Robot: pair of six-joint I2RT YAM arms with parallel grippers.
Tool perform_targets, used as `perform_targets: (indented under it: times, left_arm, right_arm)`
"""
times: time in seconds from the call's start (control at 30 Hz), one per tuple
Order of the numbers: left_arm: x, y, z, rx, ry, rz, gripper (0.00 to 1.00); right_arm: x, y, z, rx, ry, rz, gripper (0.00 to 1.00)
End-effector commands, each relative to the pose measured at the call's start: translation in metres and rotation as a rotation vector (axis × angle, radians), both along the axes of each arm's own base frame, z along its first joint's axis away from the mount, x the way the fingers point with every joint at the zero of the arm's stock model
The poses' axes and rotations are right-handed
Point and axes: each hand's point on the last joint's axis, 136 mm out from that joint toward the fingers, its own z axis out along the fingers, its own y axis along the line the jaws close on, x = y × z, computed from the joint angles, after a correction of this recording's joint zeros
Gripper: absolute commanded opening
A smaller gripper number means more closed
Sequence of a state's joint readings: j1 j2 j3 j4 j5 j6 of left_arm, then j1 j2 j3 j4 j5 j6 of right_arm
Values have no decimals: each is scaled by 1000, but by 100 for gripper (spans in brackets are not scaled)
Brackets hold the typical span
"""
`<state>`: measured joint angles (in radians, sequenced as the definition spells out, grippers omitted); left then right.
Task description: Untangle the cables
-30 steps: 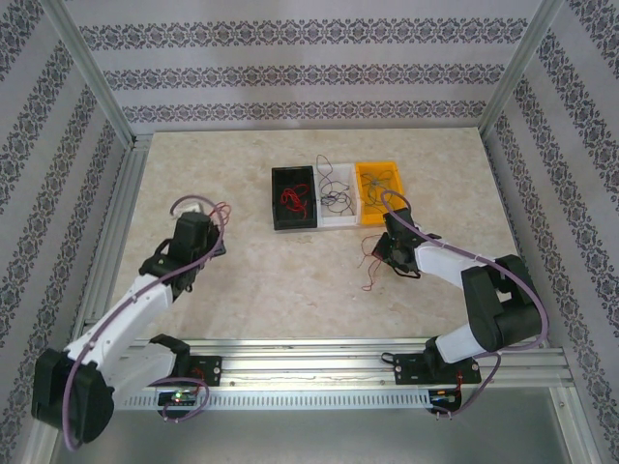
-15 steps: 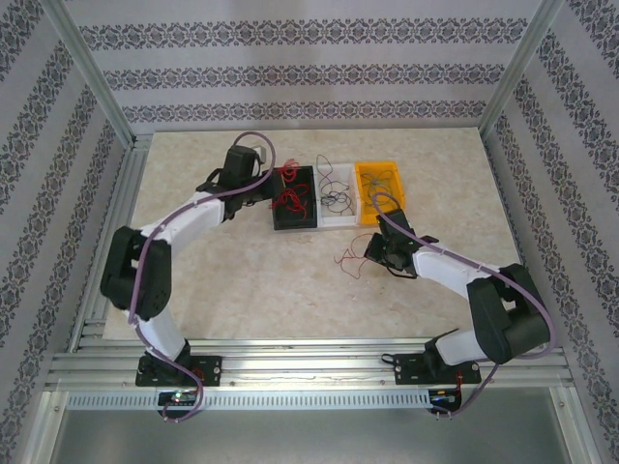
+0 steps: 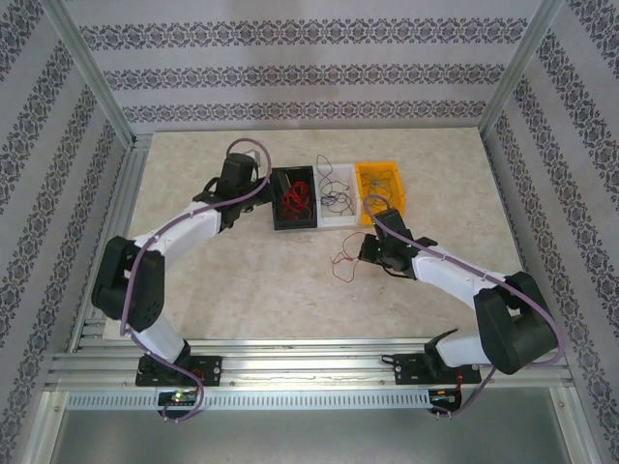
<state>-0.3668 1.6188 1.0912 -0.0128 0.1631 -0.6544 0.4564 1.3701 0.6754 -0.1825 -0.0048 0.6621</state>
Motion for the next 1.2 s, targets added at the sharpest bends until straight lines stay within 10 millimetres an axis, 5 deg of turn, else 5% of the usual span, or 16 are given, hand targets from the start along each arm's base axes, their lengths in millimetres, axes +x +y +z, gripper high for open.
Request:
perform_targets:
  times: [0.0,0.13,0.2,0.37,0.67,0.8,0.97,1.17]
  left_arm:
    - [-24,31,-29,21,57,164,75]
    - [-76,100,-74,106,190,514,75]
    - [-94,115,-89,127,230,588,75]
    - [-111,122,-109,171,299,595,75]
    - [-115,122,-117,173,325,597,75]
    - [-116,122,-119,180,335,598,75]
    - [-117,122,-120,192,353,596,75]
    - [-115,120,-123,212,381,582,75]
  right_arm:
    - [7,25,30,19,-84,106,0]
    - [14,51,77,81,-187,167,0]
    - [22,56,99,105,-231,165,0]
    - [55,73,157,129,-347,188,0]
    - [143,96,207,178,-425,194,0]
    - [179,105,203,164,-432,191,0]
    - [216,115,170,123,-383,163,0]
    - [233,130,130,21,-343,180,0]
